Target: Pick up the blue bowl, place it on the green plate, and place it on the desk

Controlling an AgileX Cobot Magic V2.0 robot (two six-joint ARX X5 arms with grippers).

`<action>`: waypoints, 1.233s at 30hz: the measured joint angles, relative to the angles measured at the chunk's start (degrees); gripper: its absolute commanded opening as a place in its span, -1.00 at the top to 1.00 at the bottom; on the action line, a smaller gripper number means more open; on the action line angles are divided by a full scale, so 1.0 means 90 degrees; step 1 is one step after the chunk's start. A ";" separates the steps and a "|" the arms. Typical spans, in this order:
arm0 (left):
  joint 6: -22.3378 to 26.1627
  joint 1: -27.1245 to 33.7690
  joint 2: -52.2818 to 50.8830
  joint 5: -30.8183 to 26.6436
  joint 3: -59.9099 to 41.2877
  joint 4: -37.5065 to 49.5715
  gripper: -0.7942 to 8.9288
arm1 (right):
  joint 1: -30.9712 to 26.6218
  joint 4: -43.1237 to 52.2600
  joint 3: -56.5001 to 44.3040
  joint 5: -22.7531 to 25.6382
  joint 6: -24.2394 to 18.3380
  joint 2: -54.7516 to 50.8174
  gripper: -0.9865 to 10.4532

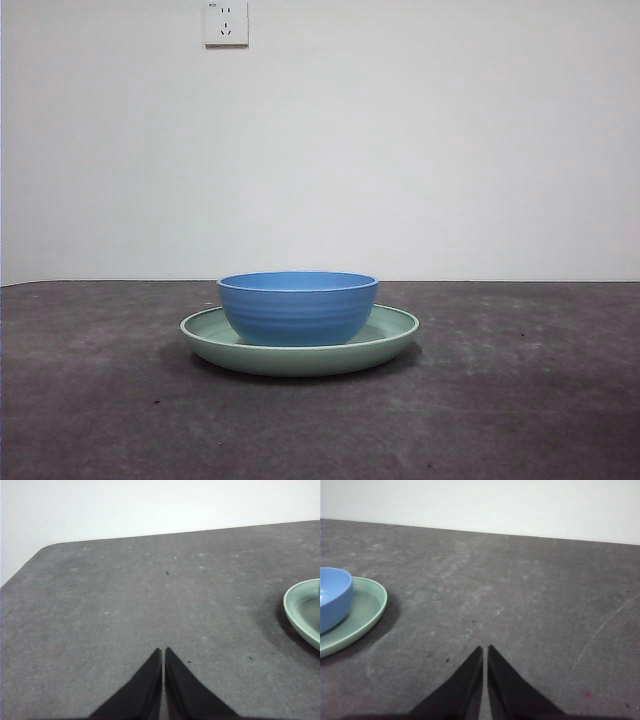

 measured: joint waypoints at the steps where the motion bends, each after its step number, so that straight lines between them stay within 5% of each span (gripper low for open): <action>1: 0.0000 0.0000 0.0000 -0.0002 0.0000 0.0000 0.82 | 0.0000 0.0000 0.0000 0.0000 0.0024 -0.0002 0.81; 11: 0.0000 0.0000 0.0000 -0.0002 0.0000 0.0000 0.82 | 0.0000 0.0005 0.0000 -0.0012 0.0357 -0.0002 0.81; 37: 0.0000 0.0000 0.0000 -0.0002 0.0000 0.0000 0.82 | 0.0000 0.0005 0.0000 -0.0012 0.0362 -0.0002 0.81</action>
